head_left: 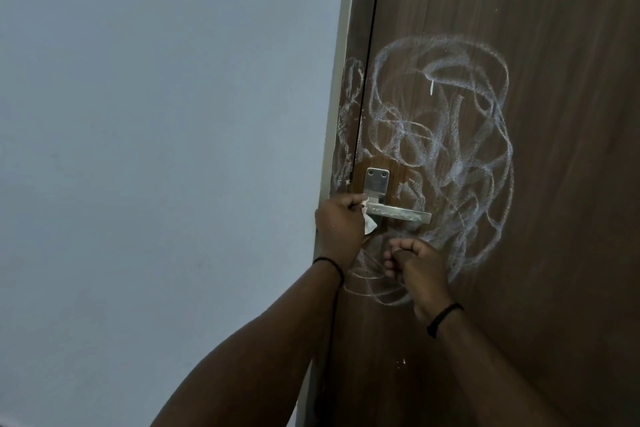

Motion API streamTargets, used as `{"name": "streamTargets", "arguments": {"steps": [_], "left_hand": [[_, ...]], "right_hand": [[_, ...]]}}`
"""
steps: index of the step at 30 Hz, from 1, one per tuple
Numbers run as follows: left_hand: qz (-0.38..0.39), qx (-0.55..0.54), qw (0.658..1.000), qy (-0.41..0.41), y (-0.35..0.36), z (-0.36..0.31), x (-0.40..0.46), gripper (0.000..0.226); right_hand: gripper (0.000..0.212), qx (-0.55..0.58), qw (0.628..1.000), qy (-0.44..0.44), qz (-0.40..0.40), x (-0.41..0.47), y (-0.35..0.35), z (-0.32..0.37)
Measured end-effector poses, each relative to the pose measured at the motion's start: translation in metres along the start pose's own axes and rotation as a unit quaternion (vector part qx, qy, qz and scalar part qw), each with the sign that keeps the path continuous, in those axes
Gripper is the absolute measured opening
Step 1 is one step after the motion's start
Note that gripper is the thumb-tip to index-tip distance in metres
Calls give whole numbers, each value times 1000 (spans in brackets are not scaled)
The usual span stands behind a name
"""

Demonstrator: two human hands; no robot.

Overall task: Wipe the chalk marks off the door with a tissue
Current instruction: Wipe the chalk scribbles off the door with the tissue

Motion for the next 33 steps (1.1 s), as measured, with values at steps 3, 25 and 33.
{"name": "streamTargets", "arguments": {"steps": [3, 25, 33], "left_hand": [[21, 4, 1000, -4, 5, -2, 10, 28], [73, -213, 969, -99, -21, -21, -25, 17], [137, -258, 950, -105, -18, -28, -31, 15]], "right_hand": [[17, 0, 1000, -6, 10, -1, 11, -1], [56, -149, 955, -256, 18, -38, 30, 58], [13, -193, 936, -286, -67, -29, 12, 70]]}}
Point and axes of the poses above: each hand's wrist, its own x-axis towards the middle knuckle, its own y-axis out of the palm, z = x × y, the point moved 2 cm from there along x, towards the middle knuckle, and after that the axes turned 6 degrees about z, right-handed, at the moved point
